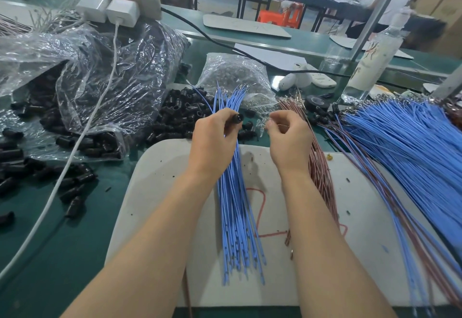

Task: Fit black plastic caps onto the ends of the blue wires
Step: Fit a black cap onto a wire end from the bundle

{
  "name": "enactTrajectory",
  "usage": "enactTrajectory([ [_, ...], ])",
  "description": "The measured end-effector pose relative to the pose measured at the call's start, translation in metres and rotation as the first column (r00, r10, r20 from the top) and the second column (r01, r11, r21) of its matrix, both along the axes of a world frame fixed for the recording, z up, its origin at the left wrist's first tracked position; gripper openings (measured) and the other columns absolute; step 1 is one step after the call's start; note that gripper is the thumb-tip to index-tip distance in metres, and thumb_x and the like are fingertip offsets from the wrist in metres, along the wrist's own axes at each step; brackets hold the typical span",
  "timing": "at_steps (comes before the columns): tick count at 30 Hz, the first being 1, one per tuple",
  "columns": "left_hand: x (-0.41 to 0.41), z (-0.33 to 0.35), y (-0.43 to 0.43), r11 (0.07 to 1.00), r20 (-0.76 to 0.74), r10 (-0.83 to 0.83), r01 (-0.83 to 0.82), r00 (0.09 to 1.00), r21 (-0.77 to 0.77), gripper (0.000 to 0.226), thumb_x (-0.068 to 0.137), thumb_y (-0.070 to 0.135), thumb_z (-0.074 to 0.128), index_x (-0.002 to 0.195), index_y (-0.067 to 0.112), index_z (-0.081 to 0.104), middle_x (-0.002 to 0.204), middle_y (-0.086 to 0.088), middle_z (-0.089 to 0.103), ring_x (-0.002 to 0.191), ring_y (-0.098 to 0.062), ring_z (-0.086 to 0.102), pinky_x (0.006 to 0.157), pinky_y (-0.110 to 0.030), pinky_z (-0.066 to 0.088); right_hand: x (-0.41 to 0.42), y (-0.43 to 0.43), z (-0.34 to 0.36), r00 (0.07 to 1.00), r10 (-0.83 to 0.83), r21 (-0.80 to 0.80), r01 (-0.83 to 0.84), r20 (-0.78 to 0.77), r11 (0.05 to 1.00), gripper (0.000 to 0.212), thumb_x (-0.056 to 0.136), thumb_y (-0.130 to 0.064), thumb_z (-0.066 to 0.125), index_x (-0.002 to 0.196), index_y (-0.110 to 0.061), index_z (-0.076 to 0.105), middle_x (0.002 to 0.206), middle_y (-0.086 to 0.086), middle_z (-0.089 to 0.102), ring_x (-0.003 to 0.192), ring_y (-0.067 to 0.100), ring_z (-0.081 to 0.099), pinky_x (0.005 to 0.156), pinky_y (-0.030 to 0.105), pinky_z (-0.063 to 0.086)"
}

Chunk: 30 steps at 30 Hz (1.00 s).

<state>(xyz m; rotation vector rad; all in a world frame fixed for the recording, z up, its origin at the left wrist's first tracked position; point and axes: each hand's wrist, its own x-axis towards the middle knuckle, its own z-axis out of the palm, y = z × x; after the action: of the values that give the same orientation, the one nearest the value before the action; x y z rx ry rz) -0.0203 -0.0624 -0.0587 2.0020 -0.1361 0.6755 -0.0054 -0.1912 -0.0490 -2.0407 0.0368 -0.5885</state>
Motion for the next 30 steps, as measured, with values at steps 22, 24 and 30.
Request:
enactTrajectory([
  [22, 0.002, 0.001, 0.001, 0.998, -0.087, 0.061, -0.057, 0.994, 0.041, 0.011, 0.091, 0.014, 0.06, 0.084, 0.01, 0.066, 0.074, -0.004, 0.068, 0.072, -0.024, 0.061, 0.071, -0.039, 0.049, -0.027, 0.014, 0.034, 0.944, 0.309, -0.043, -0.306, 0.112, 0.951, 0.009, 0.086, -0.004, 0.067, 0.092, -0.009, 0.071, 0.081, -0.006, 0.069, 0.075, 0.002, 0.065, 0.078, 0.019, 0.053],
  [24, 0.002, 0.001, 0.001, 0.997, -0.088, 0.061, -0.057, 0.994, 0.047, 0.011, 0.091, 0.014, 0.059, 0.086, 0.009, 0.067, 0.077, -0.006, 0.069, 0.074, -0.025, 0.062, 0.073, -0.039, 0.05, -0.028, 0.015, 0.034, 0.949, 0.295, -0.091, -0.286, 0.114, 0.954, 0.008, 0.086, -0.005, 0.067, 0.091, -0.009, 0.072, 0.078, -0.009, 0.067, 0.073, -0.001, 0.063, 0.076, 0.015, 0.051],
  [30, 0.001, 0.001, 0.001, 0.993, -0.086, 0.068, -0.059, 0.994, 0.106, 0.017, 0.093, 0.015, 0.054, 0.086, 0.005, 0.066, 0.077, -0.012, 0.068, 0.077, -0.036, 0.059, 0.072, -0.045, 0.049, -0.029, 0.016, 0.033, 0.953, 0.263, -0.175, -0.236, 0.152, 0.956, 0.008, 0.086, -0.005, 0.066, 0.09, -0.008, 0.072, 0.078, -0.006, 0.066, 0.07, 0.002, 0.062, 0.072, 0.008, 0.048],
])
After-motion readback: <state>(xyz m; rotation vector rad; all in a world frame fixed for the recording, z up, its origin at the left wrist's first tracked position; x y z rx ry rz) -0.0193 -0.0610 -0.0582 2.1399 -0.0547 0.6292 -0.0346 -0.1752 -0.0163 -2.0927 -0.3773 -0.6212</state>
